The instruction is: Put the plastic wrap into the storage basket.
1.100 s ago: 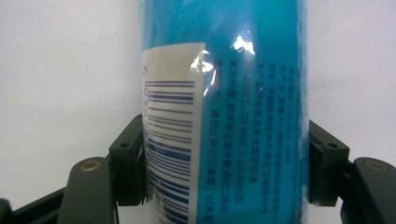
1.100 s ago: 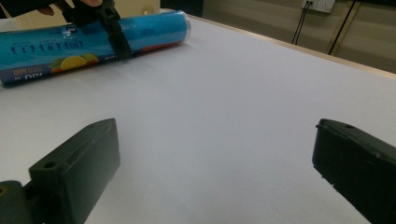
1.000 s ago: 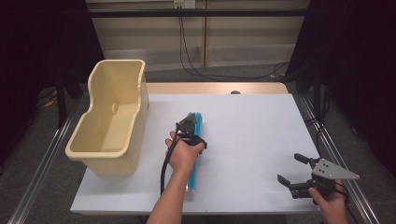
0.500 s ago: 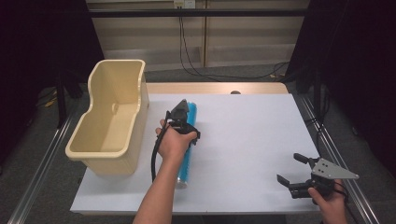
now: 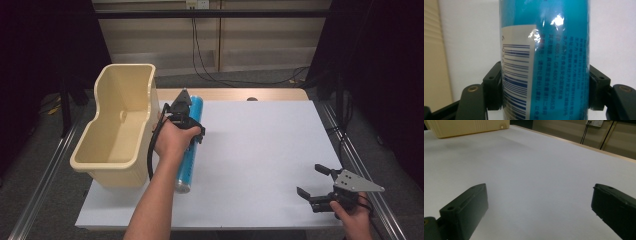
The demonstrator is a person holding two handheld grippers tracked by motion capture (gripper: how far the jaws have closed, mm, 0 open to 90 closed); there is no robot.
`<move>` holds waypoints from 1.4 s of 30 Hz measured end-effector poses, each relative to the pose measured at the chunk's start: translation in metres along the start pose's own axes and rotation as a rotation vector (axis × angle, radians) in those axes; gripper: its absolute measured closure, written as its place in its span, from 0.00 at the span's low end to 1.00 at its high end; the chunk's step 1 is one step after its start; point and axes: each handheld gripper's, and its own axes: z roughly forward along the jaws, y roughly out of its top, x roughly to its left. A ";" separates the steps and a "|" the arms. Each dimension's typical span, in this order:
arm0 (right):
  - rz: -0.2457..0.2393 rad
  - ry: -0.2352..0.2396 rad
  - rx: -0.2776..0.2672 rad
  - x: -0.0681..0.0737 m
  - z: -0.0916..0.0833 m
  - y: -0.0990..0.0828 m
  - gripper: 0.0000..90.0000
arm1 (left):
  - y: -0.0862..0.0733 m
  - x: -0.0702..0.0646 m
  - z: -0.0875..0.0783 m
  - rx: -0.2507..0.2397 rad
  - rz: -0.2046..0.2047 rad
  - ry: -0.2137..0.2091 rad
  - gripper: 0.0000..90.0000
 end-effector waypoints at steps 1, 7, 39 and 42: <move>0.000 0.000 0.000 0.000 0.000 0.000 0.00 | 0.000 0.000 0.000 0.000 0.000 0.000 0.36; -0.003 -0.004 -0.005 0.000 0.000 0.001 0.00 | 0.004 0.005 -0.018 0.001 0.000 0.003 0.36; 0.027 0.016 -0.073 0.002 0.001 0.001 0.00 | 0.013 0.043 -0.078 -0.047 -0.020 0.024 0.36; 0.028 0.017 -0.076 0.002 0.001 0.001 0.00 | 0.013 0.048 -0.081 -0.056 -0.033 0.021 0.36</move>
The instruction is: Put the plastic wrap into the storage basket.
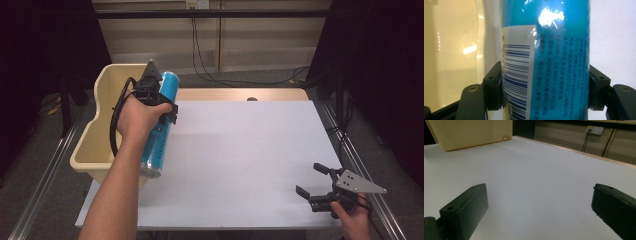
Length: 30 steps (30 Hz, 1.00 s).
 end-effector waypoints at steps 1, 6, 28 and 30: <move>-0.001 0.001 0.001 0.000 0.000 0.000 0.00 | 0.000 0.002 -0.002 -0.005 -0.008 0.003 0.36; 0.000 0.000 -0.002 0.000 0.000 0.000 0.00 | 0.001 0.011 -0.008 -0.005 -0.003 0.009 0.36; 0.000 -0.009 -0.001 0.000 0.000 0.001 0.00 | -0.003 0.050 -0.023 -0.018 -0.041 0.040 0.36; 0.001 -0.009 -0.001 0.000 0.000 0.001 0.00 | -0.003 0.053 -0.024 -0.019 -0.047 0.038 0.36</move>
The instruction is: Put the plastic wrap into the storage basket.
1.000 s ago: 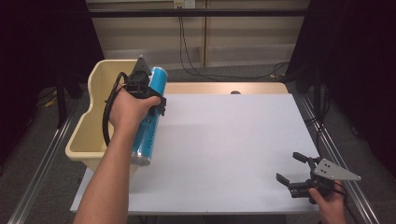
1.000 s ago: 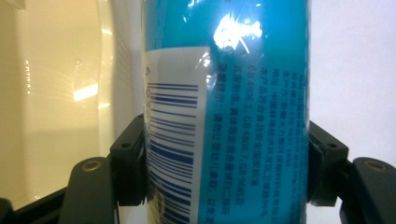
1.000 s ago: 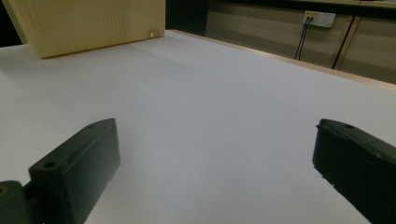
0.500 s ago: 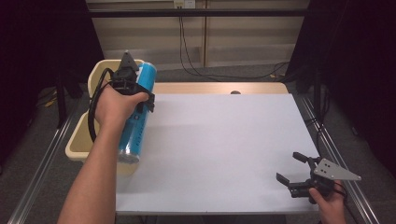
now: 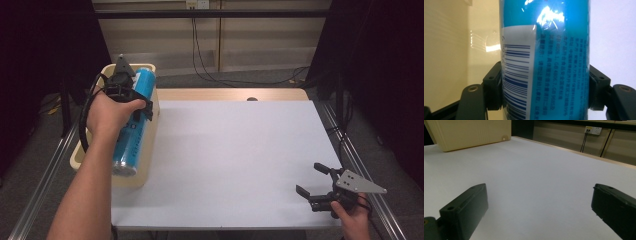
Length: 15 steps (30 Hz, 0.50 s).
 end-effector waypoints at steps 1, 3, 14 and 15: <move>-0.002 0.000 0.000 0.000 0.000 0.000 0.00 | 0.000 0.002 0.000 -0.003 -0.002 0.000 0.36; -0.003 -0.001 0.006 0.000 0.000 -0.001 0.00 | 0.000 0.007 -0.002 0.000 0.000 0.001 0.36; -0.007 0.001 0.010 0.001 0.001 0.000 0.00 | -0.006 0.034 0.006 0.001 -0.032 0.022 0.36; -0.007 0.000 0.011 0.001 0.001 0.000 0.00 | -0.007 0.035 0.008 0.002 -0.030 0.024 0.36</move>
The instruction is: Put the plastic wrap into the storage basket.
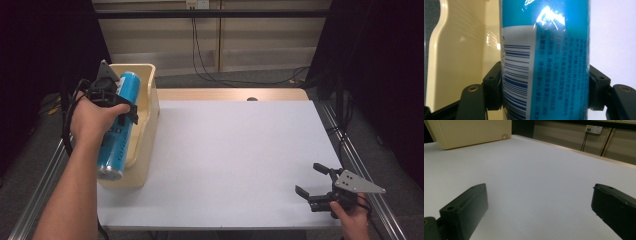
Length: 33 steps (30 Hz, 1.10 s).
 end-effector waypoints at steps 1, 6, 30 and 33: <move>0.000 0.000 0.000 0.000 0.000 0.000 0.00 | -0.001 0.001 0.002 0.005 -0.003 0.001 0.36; 0.000 0.000 0.001 0.000 0.000 0.000 0.00 | -0.005 0.006 0.011 0.019 -0.004 -0.001 0.36; 0.000 -0.003 0.005 0.000 -0.001 0.000 0.00 | -0.020 0.017 0.028 0.040 -0.019 -0.020 0.35; 0.000 -0.003 0.008 0.000 -0.002 -0.001 0.00 | -0.021 0.017 0.030 0.047 -0.022 -0.015 0.35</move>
